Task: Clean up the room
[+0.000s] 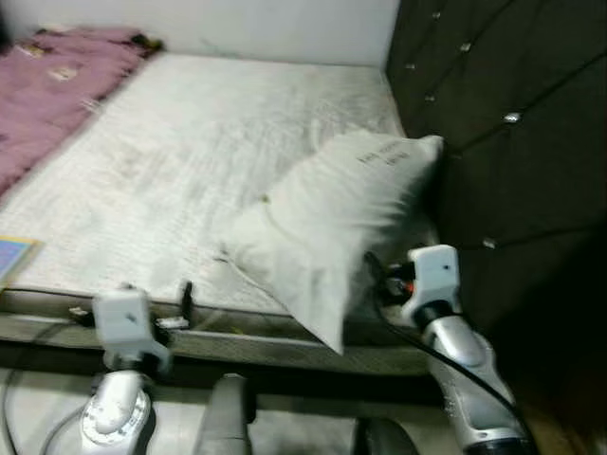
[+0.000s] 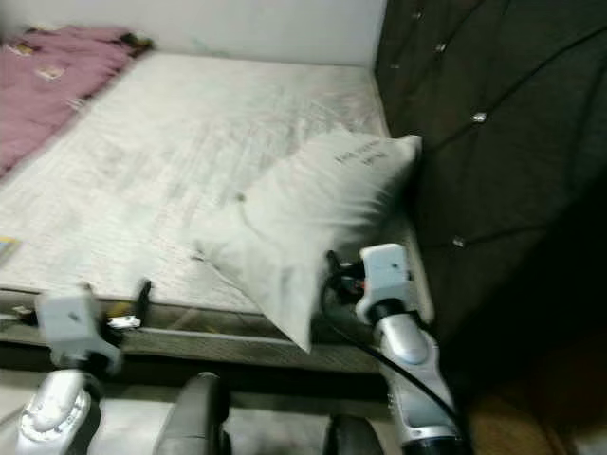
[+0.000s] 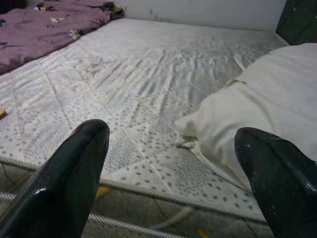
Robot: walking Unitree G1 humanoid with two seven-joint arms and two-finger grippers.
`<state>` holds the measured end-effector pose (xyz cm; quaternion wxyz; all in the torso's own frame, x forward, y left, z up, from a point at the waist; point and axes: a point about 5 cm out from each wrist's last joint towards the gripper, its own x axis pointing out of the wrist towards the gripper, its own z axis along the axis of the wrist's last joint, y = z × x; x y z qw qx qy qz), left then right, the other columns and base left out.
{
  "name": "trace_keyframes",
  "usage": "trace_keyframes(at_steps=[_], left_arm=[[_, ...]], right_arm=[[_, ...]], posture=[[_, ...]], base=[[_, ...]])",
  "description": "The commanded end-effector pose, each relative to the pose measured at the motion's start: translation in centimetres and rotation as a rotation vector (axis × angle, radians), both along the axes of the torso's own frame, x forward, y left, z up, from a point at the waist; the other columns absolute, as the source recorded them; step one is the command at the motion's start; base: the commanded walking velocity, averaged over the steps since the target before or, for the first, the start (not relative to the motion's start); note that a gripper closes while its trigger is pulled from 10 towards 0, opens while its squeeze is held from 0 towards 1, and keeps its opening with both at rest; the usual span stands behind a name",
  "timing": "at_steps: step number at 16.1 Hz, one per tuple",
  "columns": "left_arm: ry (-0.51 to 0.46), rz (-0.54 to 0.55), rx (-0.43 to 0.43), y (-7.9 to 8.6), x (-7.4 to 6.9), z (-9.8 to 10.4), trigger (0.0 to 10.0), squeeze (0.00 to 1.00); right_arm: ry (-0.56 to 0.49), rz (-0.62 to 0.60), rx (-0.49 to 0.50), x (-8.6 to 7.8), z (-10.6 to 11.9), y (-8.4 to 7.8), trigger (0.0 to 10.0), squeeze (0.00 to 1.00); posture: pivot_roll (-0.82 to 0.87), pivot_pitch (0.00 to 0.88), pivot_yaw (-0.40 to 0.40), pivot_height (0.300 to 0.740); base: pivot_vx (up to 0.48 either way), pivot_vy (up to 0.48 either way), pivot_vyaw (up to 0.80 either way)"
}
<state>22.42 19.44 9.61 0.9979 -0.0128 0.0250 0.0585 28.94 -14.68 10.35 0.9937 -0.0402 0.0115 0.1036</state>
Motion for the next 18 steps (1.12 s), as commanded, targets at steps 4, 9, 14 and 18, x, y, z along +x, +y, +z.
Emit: trace_keyframes(at_steps=[4, 9, 14, 18], left_arm=[[-0.021, -0.005, 0.003, -0.3, 0.3, 0.4, 10.0, 0.00], [-0.031, -0.017, -0.003, -0.6, 0.9, 0.7, 10.0, 0.00], [-0.035, -0.021, -0.009, -0.7, 0.9, 0.7, 10.0, 0.00], [-0.054, -0.050, -0.022, -1.1, 1.3, 1.0, 10.0, 0.00]], right_arm=[[-0.017, 0.016, 0.002, 0.2, 0.2, 0.0, 10.0, 0.00], [-0.021, 0.030, 0.006, 0.2, 0.3, 0.2, 10.0, 0.00], [-0.036, 0.055, -0.047, 0.2, 0.2, 0.4, 10.0, 0.00], [-0.037, 0.052, -0.024, 0.2, 0.3, 0.4, 10.0, 0.00]], posture=[[0.04, 0.091, -0.021, 0.636], [0.04, 0.098, -0.024, 0.601], [0.04, 0.098, -0.024, 0.601], [0.04, 0.103, -0.023, 0.601]], base=[[0.000, 0.000, 0.00], [0.000, 0.000, 0.00], [0.000, 0.000, 0.48], [0.000, 0.000, 0.20]])
